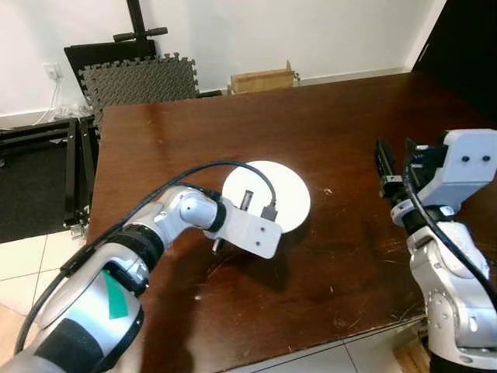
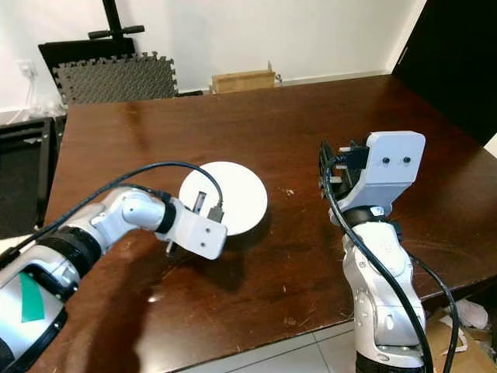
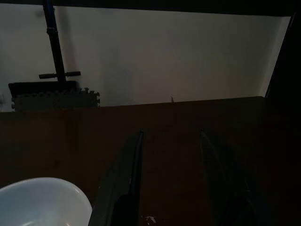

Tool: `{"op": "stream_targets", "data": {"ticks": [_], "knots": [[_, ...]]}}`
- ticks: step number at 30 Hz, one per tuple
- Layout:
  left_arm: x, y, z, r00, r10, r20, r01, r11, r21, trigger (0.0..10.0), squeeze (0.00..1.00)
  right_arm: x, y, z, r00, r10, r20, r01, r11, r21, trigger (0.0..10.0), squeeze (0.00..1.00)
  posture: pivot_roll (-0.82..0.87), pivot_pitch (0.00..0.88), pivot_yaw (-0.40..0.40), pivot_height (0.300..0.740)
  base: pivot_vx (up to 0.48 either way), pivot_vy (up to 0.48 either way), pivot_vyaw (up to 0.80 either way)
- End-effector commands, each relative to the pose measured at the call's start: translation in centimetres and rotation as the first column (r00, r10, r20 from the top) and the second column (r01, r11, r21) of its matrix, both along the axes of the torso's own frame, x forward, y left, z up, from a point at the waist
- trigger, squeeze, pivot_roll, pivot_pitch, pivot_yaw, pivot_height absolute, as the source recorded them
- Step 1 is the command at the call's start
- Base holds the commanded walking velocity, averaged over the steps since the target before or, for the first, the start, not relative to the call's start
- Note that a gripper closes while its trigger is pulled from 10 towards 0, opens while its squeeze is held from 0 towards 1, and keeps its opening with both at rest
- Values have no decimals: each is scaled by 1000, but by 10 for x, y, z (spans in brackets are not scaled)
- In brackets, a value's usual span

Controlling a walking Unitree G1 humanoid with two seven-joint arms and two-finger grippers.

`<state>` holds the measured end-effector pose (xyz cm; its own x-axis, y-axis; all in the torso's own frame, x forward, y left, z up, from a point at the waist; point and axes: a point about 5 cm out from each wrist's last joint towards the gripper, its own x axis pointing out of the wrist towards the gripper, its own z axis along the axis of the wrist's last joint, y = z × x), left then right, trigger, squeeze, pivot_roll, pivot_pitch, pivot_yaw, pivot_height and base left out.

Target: Setting the table

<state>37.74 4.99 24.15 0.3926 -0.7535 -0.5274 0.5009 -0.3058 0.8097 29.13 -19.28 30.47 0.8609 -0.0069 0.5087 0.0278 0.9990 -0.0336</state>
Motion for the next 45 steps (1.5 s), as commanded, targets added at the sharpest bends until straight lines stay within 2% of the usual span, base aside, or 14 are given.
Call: {"op": "stream_targets", "data": {"ticks": [1, 2, 3, 4, 13, 14, 19, 24, 28, 30, 32, 40, 44, 45], "knots": [[-1, -1, -2, 1000, -22, -5, 22, 999, 23, 10000, 478, -4, -3, -1, 1000, -12, -1, 12, 1000, 2, 10000, 0, -23, 248, 73, 740, 0, 0, 0], [-1, -1, -2, 1000, -24, -5, 24, 999, 24, 10000, 725, -4, -3, -1, 1000, -13, -1, 13, 1000, 2, 10000, 0, -23, 248, 73, 740, 0, 0, 0], [-1, -1, -2, 1000, -26, -6, 26, 999, 24, 10000, 800, -4, -3, 0, 1000, -14, -1, 14, 1000, 2, 10000, 0, -24, 249, 73, 740, 0, 0, 0], [-2, -2, -2, 999, -30, -10, 31, 999, 23, 10000, 1000, -4, -4, 0, 1000, -14, -1, 14, 1000, 2, 10000, 0, -24, 249, 73, 740, 0, 0, 0], [-1, 0, 1, 999, -43, -15, 43, 999, 10, 10000, 1000, -4, -4, 0, 1000, -14, -5, 14, 1000, 0, 10000, 0, -24, 245, 64, 740, 0, 0, 0], [0, 5, 15, 999, -45, -7, 44, 999, -23, 10000, 0, -4, -3, 0, 1000, -13, -4, 13, 1000, -1, 10000, 0, -24, 238, 63, 740, 0, 0, 0], [-1, 14, 45, 998, -61, -26, 58, 992, -114, 10000, 0, -3, -5, 1, 1000, -15, -1, 15, 1000, 1, 10000, 0, -10, 228, 53, 740, 0, 0, 0], [-8, 17, 33, 990, -124, -61, 121, 992, -46, 10000, 0, 1, -3, 2, 1000, 0, -2, 0, 1000, 1, 10000, 0, -7, 227, 45, 740, 0, 0, 0], [-10, 22, 43, 987, -134, -89, 127, 989, -77, 10000, 0, 1, 0, 4, 1000, 12, 4, -12, 1000, -1, 10000, 0, -17, 233, 44, 740, 0, 0, 0], [-8, 23, 49, 991, -117, -64, 111, 990, -87, 10000, 0, 0, -1, 4, 1000, 8, 3, -8, 1000, -1, 10000, 0, -17, 234, 45, 740, 0, 0, 0], [-7, 25, 47, 993, -113, -32, 113, 993, -27, 10000, 0, 0, -3, 3, 1000, 2, -2, -2, 1000, 0, 10000, 0, -17, 235, 44, 740, 0, 0, 0], [-11, 23, 49, 987, -150, -62, 149, 988, -28, 10000, 0, -3, -3, 2, 1000, -7, -3, 7, 1000, 0, 10000, 0, -33, 242, 55, 740, 0, 0, 0], [-11, 18, 39, 986, -153, -63, 153, 988, -4, 10000, 0, -3, -4, 1, 1000, -11, -5, 11, 1000, 2, 10000, 0, -33, 244, 57, 740, 0, 0, 0], [-7, 13, 35, 991, -126, -37, 126, 992, -19, 10000, 1000, -3, -4, 1, 1000, -12, -6, 12, 1000, 2, 10000, 0, -39, 246, 60, 740, 0, 0, 0]]}}
